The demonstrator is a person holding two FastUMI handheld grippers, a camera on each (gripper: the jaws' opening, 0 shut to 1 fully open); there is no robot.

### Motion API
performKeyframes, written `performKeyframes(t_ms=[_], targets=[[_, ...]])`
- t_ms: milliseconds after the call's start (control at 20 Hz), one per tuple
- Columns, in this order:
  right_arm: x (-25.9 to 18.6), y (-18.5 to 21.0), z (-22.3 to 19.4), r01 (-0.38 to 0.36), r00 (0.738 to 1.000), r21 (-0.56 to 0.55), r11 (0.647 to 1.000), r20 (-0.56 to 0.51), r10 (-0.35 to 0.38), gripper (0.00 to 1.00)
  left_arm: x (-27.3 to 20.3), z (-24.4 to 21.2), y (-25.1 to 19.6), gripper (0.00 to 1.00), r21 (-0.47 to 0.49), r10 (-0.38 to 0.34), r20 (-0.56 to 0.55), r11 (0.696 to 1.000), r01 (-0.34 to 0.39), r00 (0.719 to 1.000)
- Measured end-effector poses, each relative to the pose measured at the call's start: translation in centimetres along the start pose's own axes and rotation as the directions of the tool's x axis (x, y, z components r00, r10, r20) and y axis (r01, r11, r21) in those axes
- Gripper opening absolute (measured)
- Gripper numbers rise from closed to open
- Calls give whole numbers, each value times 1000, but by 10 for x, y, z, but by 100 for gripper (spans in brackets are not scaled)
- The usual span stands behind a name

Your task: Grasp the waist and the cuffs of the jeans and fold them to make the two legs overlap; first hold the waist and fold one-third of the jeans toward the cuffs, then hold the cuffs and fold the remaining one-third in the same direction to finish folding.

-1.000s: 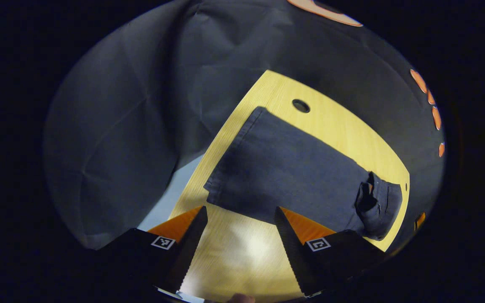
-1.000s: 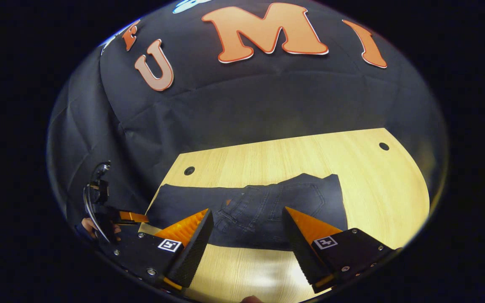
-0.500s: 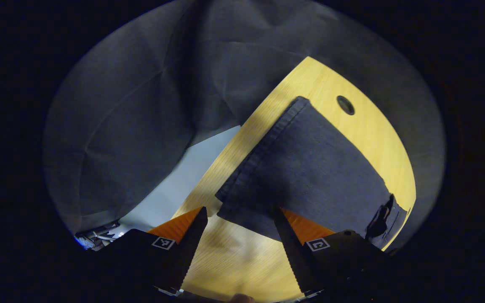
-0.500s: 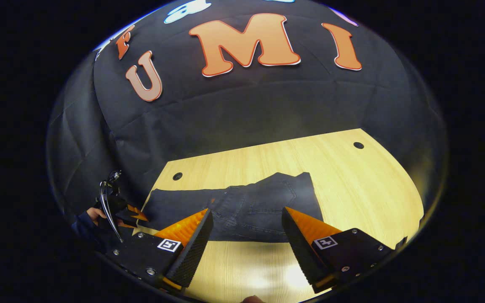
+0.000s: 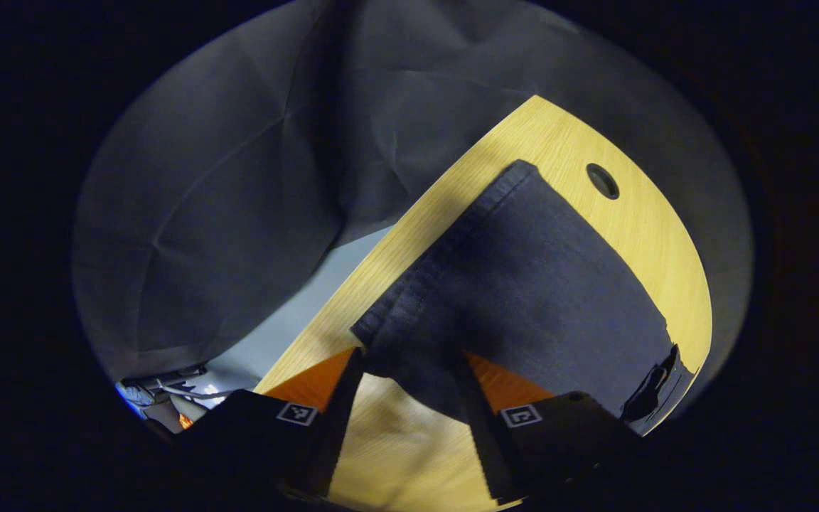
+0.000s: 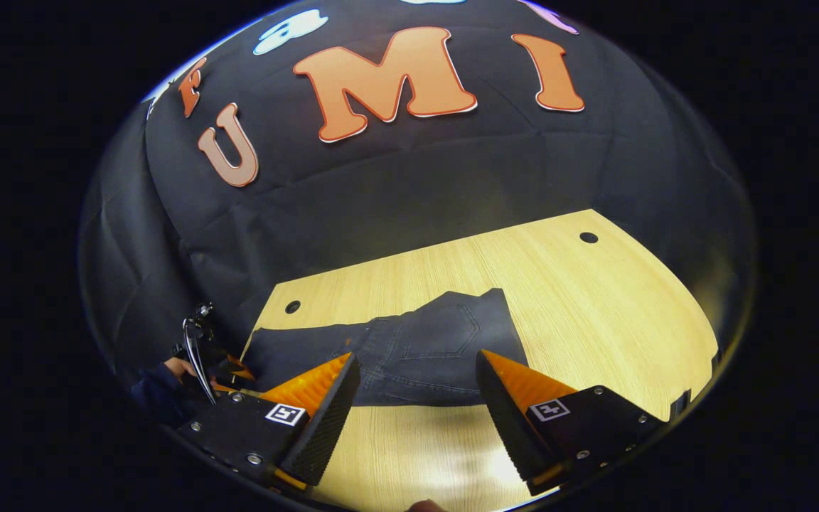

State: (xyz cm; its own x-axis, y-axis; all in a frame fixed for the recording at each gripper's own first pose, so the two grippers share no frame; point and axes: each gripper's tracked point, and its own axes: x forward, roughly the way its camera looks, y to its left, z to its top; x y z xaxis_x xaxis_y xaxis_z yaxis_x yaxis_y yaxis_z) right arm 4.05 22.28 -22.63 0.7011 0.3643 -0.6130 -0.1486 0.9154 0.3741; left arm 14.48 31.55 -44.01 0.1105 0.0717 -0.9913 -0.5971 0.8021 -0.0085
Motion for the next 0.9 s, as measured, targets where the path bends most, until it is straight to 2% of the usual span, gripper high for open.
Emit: performKeyframes(t_ms=[100,150,250,300,400,650,900], targets=[[-1,-2,2,-8,1000,-1,1000,-2,8,99,-3,1,-10,22,40,-35,52,999,33,998],[-3,-4,6,-13,1000,-4,1000,11,14,99,-3,0,-9,18,58,-50,69,997,46,996],[-4,-13,10,-17,1000,-19,1000,12,17,99,-7,-3,-8,9,34,-89,79,996,86,993],[-5,-21,7,-22,1000,-22,1000,-2,22,99,-14,-1,-8,9,0,-110,100,994,110,989],[-7,-31,14,-22,1000,-41,999,3,22,99,-28,5,-12,8,2,-144,151,989,145,978],[-4,-38,31,-44,999,-61,997,29,46,99,-88,15,-29,8,115,-173,286,983,145,942],[-3,-45,40,-73,997,-65,995,33,75,99,-142,24,-38,8,148,-229,332,971,190,915]])
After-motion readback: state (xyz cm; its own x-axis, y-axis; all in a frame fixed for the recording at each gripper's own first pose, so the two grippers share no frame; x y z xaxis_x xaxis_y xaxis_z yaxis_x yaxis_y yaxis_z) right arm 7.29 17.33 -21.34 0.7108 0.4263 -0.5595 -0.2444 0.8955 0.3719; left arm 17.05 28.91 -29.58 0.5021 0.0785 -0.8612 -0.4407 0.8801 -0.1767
